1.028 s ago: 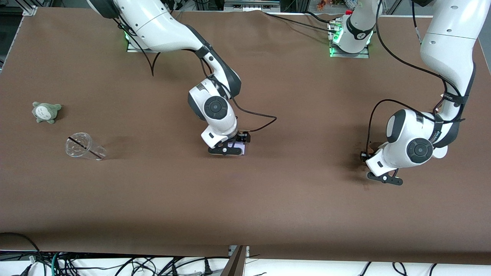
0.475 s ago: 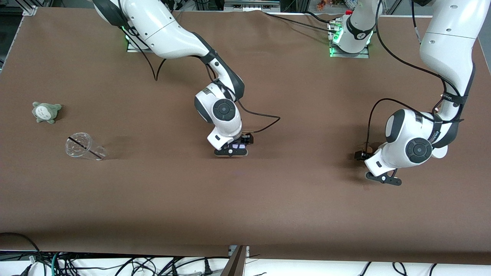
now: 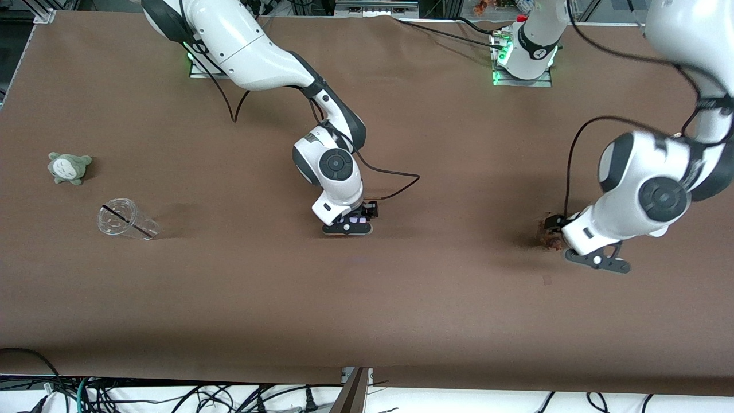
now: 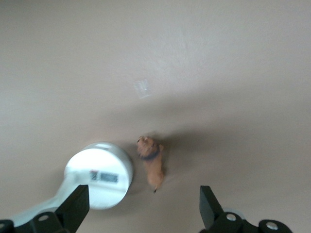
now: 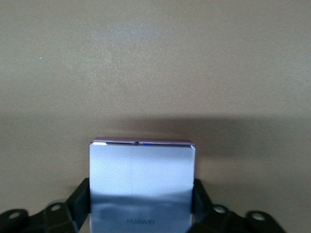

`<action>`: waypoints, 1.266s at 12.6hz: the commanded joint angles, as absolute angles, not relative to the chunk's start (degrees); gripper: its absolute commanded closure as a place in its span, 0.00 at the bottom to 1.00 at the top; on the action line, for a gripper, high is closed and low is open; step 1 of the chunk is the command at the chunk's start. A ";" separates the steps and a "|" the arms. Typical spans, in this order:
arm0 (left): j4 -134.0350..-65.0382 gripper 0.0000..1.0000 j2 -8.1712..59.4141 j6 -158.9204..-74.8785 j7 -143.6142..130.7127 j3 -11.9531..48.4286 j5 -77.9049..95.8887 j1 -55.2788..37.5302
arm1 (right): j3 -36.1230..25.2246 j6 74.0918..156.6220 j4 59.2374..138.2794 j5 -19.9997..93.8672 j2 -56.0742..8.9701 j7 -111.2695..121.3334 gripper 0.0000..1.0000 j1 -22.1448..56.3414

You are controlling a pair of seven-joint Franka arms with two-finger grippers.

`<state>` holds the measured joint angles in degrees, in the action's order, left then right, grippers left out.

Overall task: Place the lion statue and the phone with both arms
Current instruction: 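Set the lion by the lamp base while the right gripper lifts the phone, then carry the phone toward the clear cup while the left gripper retracts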

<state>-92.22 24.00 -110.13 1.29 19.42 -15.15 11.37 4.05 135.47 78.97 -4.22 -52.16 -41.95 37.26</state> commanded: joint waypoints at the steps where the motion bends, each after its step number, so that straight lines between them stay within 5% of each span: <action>1: -87.04 0.00 19.26 -102.95 2.29 20.04 -12.49 11.60 | 3.34 135.27 77.34 -4.66 -53.09 -41.40 0.69 37.79; 4: -77.37 0.00 18.72 -93.28 2.20 20.04 -7.84 11.86 | 3.25 131.25 77.34 -4.05 -49.76 -41.39 0.72 37.35; 7: -75.84 0.00 17.41 -91.41 2.29 18.73 -6.34 12.22 | 2.12 120.02 78.04 -3.96 -41.87 -42.27 0.77 37.00; 9: -77.51 0.00 14.86 -90.00 2.10 17.50 -3.79 11.87 | -0.17 111.74 79.62 -4.13 -35.89 -41.40 0.79 36.91; 12: -82.77 0.00 10.57 -92.62 2.20 2.42 0.86 1.53 | -2.98 110.30 87.86 -4.48 -26.14 -41.05 0.80 37.00; 16: -96.14 0.00 0.97 -100.28 1.58 1.06 0.79 -0.96 | -9.47 108.99 97.19 -3.87 -17.59 -30.18 0.80 36.91</action>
